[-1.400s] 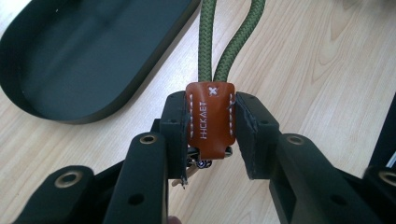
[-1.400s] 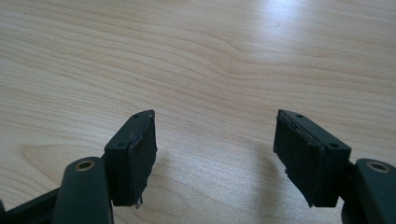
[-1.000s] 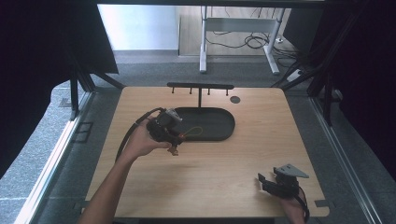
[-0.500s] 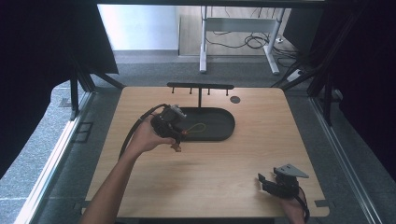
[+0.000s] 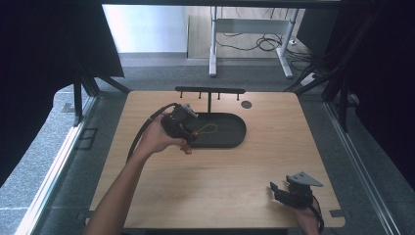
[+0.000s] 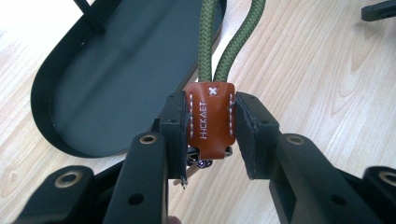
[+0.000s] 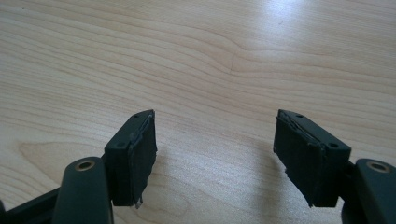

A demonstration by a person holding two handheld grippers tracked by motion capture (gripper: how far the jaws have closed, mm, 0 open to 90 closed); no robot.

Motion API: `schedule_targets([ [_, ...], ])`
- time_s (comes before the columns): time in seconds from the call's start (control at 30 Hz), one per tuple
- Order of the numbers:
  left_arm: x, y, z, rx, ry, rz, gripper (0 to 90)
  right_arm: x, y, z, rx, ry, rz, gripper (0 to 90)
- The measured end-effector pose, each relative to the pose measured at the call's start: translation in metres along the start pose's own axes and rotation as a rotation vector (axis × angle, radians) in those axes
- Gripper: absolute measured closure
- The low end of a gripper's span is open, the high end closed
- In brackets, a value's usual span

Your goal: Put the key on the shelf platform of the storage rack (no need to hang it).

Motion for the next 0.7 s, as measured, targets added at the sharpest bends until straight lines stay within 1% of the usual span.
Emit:
schedule_targets([
  [0.13,-0.002,0.001,-0.003,0.002,-0.003,0.003,66.6,0.001,0.0,0.0,0.0,-0.001,0.001,30.5],
  [0.17,-0.005,0.003,-0.003,-0.001,0.01,-0.001,66.6,0.001,-0.001,-0.001,-0.003,-0.006,0.002,30.5],
  [0.3,-0.007,0.004,-0.005,0.001,0.01,-0.001,66.6,0.002,-0.002,-0.001,-0.008,-0.005,0.002,30.5],
  [0.57,-0.004,0.009,-0.013,0.002,-0.001,-0.01,66.6,0.003,-0.003,-0.002,-0.008,-0.012,0.005,30.5],
  [0.6,-0.004,0.01,-0.014,0.008,-0.005,-0.007,66.6,0.003,-0.003,-0.002,-0.008,-0.013,0.005,30.5],
  [0.7,-0.005,0.012,-0.015,0.004,0.001,-0.01,66.6,0.004,-0.003,-0.003,-0.007,-0.014,0.006,30.5],
])
Point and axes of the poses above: each handheld gripper's, and its own axes: x roughly backward along the jaws, z roughly out of its underside, y roughly to its left, the point moved 10 cm from there along -x, roughly forward along the jaws, and after that the axes turned 7 degrees about -x, right-handed, at the moved point
